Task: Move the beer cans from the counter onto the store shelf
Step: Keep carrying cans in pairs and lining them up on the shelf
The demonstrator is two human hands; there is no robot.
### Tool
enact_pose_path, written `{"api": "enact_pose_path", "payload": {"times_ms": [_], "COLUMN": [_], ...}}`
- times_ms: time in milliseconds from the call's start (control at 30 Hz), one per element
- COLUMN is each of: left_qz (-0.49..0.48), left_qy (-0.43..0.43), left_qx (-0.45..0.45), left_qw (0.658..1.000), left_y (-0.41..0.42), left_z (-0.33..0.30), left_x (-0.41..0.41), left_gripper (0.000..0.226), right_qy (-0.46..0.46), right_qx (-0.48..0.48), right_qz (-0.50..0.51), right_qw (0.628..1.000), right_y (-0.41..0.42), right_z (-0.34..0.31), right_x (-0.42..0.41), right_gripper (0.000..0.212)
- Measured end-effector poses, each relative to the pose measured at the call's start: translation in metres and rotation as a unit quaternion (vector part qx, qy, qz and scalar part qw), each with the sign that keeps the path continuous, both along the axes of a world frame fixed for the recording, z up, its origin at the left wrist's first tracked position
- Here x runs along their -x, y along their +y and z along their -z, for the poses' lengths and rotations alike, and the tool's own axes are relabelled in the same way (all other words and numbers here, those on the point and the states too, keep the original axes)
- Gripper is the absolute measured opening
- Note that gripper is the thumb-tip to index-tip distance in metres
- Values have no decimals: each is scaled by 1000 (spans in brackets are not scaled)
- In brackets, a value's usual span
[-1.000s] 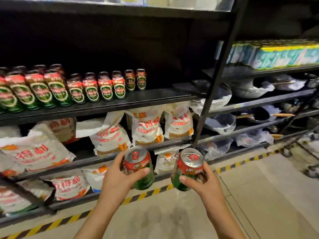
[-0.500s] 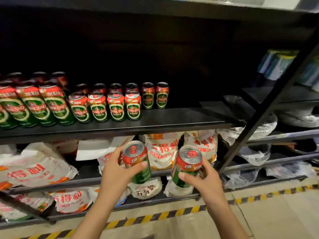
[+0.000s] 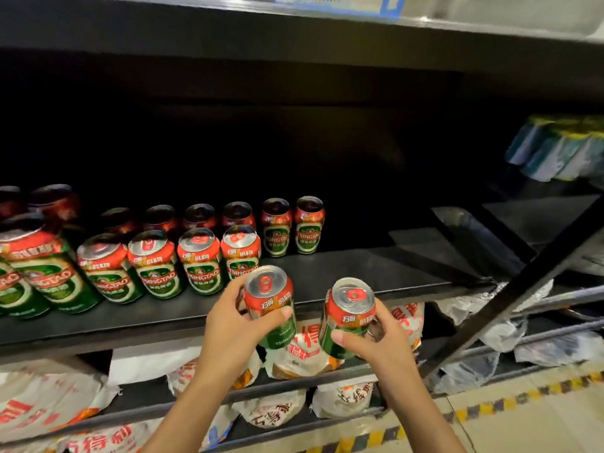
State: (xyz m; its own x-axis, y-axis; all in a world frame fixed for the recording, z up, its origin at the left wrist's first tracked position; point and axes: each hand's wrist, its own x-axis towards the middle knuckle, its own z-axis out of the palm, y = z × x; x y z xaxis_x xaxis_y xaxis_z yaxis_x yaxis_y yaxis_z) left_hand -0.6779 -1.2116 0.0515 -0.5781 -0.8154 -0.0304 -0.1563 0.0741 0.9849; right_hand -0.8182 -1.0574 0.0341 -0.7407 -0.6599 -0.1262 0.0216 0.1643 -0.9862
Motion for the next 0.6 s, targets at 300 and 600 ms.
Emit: {"api": "enact_pose_path", "payload": {"times_ms": [300,600], "left_qz": [-37,-66], "left_qy": [-1,-31], "left_qx": [34,76], "left_qw": [999,994], "left_y": [-16,-22], "left_z": [-2,12], "left_x": [54,72], "left_gripper": [55,57], "right_qy": [44,54], "right_qx": [20,24], "right_qz": [-82,-111], "right_qw": [995,992], "right_y": [-53,-76], "right_z": [0,16], "right_x": [48,79], "right_gripper": [71,64]}}
